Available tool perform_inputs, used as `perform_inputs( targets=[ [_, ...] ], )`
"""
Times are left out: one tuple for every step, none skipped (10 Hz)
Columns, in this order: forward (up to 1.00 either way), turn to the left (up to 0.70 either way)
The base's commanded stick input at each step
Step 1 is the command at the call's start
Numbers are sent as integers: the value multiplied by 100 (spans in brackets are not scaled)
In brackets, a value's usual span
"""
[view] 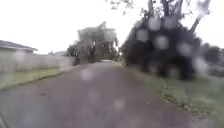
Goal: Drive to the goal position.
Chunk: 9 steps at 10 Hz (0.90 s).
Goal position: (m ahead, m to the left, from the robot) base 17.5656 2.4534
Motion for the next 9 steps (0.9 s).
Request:
perform_inputs(
  targets=[
    [100,0],
    [100,0],
    [100,0],
    [100,0],
    [100,0],
    [100,0],
    [100,0],
    [100,0],
    [100,0]
  ],
)
